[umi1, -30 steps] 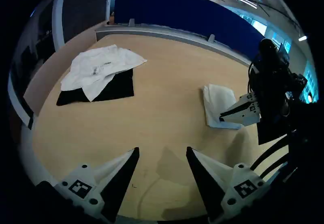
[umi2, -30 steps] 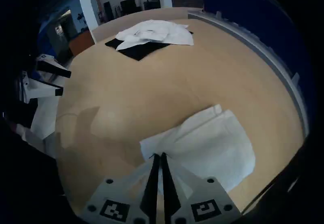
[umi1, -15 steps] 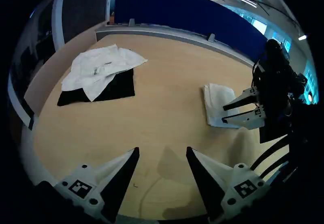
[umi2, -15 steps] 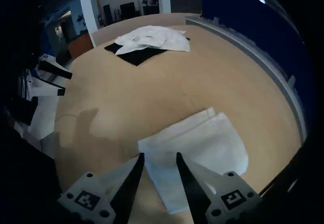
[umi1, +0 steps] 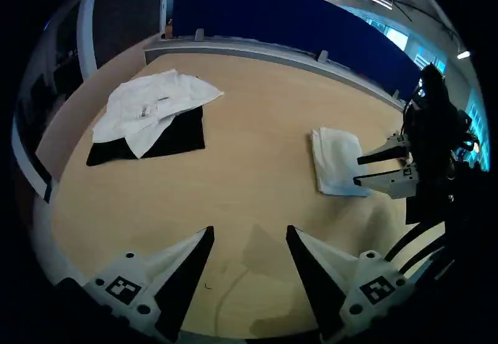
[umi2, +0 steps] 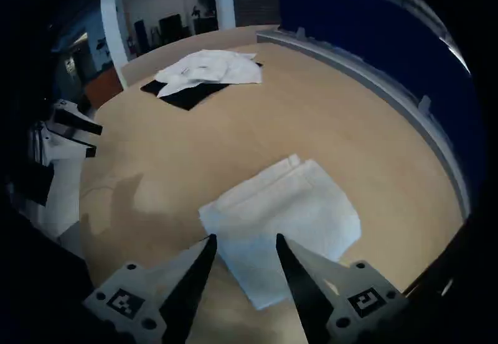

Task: Fold towel

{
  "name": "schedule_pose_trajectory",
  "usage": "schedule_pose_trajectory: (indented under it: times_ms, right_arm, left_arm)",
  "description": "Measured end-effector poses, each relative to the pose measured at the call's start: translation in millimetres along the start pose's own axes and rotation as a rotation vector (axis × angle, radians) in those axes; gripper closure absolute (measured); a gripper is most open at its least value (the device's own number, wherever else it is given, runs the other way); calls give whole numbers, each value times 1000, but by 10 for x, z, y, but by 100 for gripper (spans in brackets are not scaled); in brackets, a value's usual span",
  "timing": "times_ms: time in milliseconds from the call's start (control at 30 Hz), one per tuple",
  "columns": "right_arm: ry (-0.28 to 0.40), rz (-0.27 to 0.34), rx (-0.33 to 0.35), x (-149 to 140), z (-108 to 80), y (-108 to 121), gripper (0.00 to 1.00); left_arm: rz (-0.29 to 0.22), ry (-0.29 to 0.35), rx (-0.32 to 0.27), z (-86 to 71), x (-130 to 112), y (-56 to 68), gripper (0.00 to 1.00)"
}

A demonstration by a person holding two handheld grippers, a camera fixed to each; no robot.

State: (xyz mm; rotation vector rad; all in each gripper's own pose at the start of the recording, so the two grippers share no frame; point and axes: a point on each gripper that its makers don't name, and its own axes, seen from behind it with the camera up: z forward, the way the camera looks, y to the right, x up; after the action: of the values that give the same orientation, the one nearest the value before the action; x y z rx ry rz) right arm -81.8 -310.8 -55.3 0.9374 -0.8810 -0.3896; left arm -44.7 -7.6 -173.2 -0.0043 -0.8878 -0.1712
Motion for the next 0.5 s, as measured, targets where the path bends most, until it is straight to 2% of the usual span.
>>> schedule_pose_trajectory:
  times_ms: [200, 500]
  right_arm:
    - [6, 125, -64, -190, -137, 93, 19]
    - [12, 197, -106, -348, -236, 103, 9]
  left_arm:
    - [9, 0, -5, 9, 27, 20, 14]
    - [20, -1, -13, 21, 53, 59, 15]
